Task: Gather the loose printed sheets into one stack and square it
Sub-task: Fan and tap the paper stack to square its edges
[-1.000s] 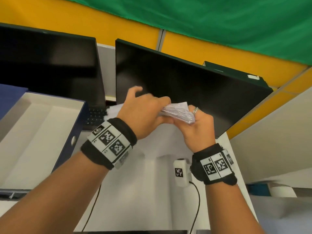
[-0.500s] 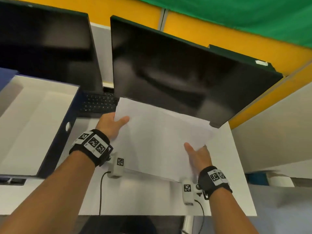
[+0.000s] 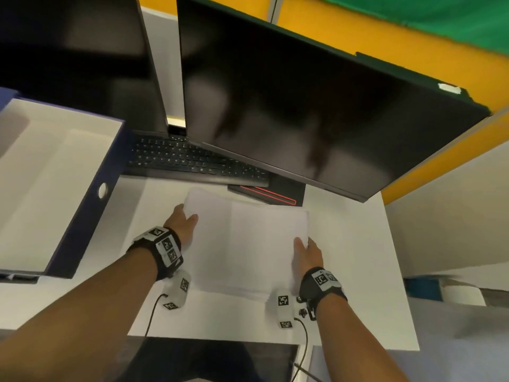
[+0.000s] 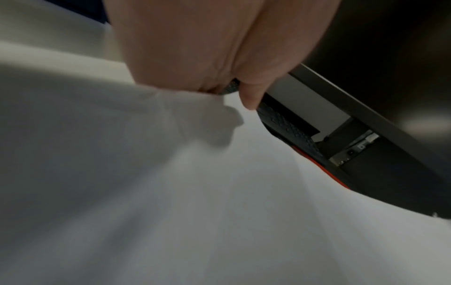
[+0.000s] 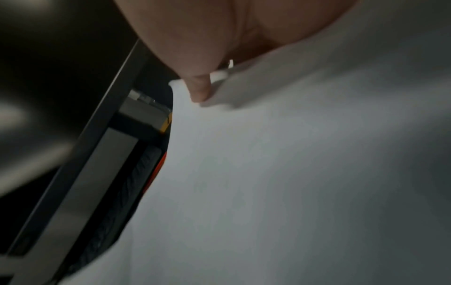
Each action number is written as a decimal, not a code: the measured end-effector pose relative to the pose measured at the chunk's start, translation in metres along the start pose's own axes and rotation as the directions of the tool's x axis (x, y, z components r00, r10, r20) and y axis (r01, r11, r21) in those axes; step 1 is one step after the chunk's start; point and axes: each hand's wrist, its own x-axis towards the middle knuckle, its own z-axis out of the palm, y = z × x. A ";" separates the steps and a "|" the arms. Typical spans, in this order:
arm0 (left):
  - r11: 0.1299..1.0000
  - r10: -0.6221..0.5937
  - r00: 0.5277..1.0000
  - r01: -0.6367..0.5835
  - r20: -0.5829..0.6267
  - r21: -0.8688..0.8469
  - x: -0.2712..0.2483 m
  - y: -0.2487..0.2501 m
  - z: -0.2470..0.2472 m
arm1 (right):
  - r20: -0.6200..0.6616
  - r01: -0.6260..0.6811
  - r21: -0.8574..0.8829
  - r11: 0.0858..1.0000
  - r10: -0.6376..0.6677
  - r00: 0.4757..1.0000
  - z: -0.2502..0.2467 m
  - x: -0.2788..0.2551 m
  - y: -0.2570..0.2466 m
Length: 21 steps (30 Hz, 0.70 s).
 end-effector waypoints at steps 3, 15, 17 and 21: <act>0.996 0.093 0.994 -0.092 -0.062 0.023 -0.005 0.010 -0.004 | -0.002 0.017 0.020 1.000 -0.017 1.000 0.003 -0.001 -0.006; 0.730 0.533 0.813 -0.582 -0.235 -0.358 -0.076 0.046 -0.049 | -0.190 0.455 0.280 0.845 -0.416 0.889 -0.045 -0.062 -0.058; 0.773 0.522 0.834 -0.551 -0.177 -0.316 -0.077 0.037 -0.046 | -0.177 0.450 0.270 0.851 -0.415 0.892 -0.041 -0.064 -0.052; 0.733 0.582 0.798 -0.599 -0.159 -0.324 -0.074 0.039 -0.045 | -0.203 0.422 0.284 0.861 -0.377 0.904 -0.038 -0.065 -0.052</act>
